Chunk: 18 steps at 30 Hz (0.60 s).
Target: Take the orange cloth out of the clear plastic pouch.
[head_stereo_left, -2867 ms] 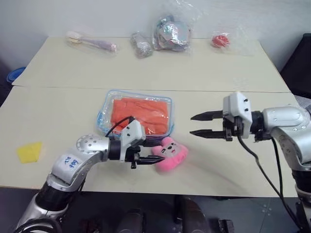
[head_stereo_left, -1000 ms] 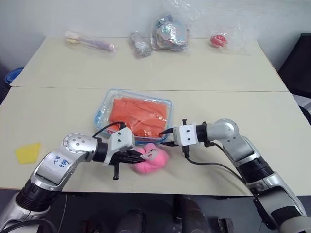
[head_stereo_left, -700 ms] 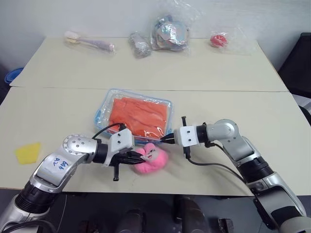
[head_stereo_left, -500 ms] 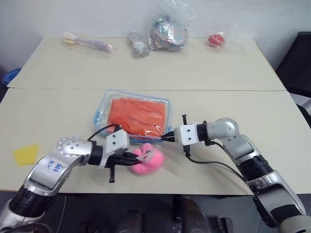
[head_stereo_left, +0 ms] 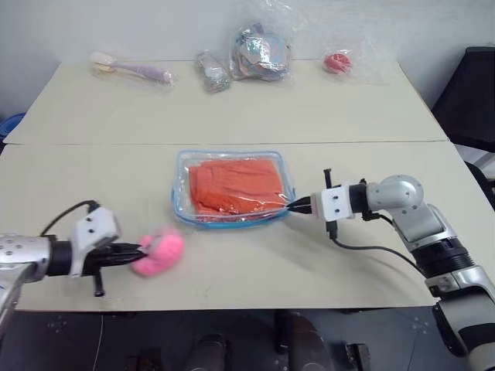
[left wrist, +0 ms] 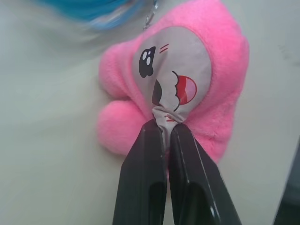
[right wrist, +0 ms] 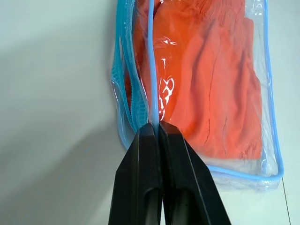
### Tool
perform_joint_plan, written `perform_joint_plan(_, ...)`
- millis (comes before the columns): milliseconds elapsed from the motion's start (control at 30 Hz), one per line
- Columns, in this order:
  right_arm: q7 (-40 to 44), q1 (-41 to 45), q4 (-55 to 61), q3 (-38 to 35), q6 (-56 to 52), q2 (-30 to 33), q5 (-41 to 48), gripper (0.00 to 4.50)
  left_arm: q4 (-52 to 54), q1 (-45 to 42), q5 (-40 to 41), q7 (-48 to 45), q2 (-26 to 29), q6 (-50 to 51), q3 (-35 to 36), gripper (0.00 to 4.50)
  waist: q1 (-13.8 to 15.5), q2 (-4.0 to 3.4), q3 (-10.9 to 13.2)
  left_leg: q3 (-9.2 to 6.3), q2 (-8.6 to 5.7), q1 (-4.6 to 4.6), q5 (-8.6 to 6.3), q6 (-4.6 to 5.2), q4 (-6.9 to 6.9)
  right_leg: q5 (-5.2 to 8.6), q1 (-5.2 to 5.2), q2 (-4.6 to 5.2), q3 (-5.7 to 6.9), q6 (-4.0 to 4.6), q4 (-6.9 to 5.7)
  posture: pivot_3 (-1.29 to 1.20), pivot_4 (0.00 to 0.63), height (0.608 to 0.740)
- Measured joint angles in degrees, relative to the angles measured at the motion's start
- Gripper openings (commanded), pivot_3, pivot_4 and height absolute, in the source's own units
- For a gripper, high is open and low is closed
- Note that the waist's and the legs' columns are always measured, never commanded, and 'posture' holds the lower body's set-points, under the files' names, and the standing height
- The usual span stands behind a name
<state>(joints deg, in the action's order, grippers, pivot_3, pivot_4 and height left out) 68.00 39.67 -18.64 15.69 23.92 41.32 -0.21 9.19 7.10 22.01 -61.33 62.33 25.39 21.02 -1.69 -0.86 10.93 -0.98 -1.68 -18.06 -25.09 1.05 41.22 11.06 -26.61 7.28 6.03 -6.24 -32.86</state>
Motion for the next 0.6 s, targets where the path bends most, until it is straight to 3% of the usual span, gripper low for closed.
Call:
perform_joint_plan(133, 0.38, 0.01, -0.96, -0.39, 1.79, 0.62, 0.58, 0.03, -5.85, -1.29, -1.18, 0.45, 0.59, -2.95, 2.44, 0.00, 0.02, 0.00, 0.01, 0.01, 0.02, -0.02, 0.00, 0.01, 0.01, 0.00, 0.00, 0.03, 0.01, 0.00, 0.00, 0.00, 0.150, 0.740)
perform_joint_plan(300, 0.56, 0.02, -0.89, -0.39, 0.72, 0.20, 1.57, 0.03, -5.64, -3.24, -0.73, 1.87, -1.22, -1.45, 2.57, 0.00, 0.06, 0.00, 0.01, 0.01, 0.03, -0.05, -0.02, 0.05, 0.00, 0.00, 0.00, 0.09, 0.06, 0.00, 0.00, 0.00, 0.150, 0.740)
perform_joint_plan(333, 0.73, 0.02, -0.72, -0.39, -0.30, 0.03, 1.85, 0.35, -4.68, -3.20, -0.53, 2.13, -1.95, -0.67, 2.19, 0.43, 0.06, 0.00, 0.01, 0.01, 0.03, -0.06, -0.03, 0.05, 0.00, 0.00, 0.00, 0.08, 0.07, 0.00, 0.01, 0.00, 0.150, 0.740)
perform_joint_plan(400, 1.23, -0.10, 0.62, -0.39, -3.10, -0.20, 2.63, 0.69, -2.07, -3.19, -0.03, 3.46, -3.79, 0.85, 1.64, 0.81, 0.10, -0.01, 0.01, 0.01, 0.03, -0.06, -0.03, 0.05, 0.01, 0.00, 0.00, 0.10, 0.06, -0.01, 0.00, 0.00, 0.150, 0.740)
perform_joint_plan(600, 2.07, -3.36, 8.78, -1.22, -12.27, -0.29, 6.79, 2.69, 4.81, -0.42, 1.09, 5.83, -6.36, 3.91, 1.61, 2.67, 0.28, -0.02, 0.01, -0.02, 0.02, -0.04, -0.03, 0.05, 0.03, -0.01, 0.02, 0.13, 0.06, -0.01, -0.01, 0.00, 0.150, 0.740)
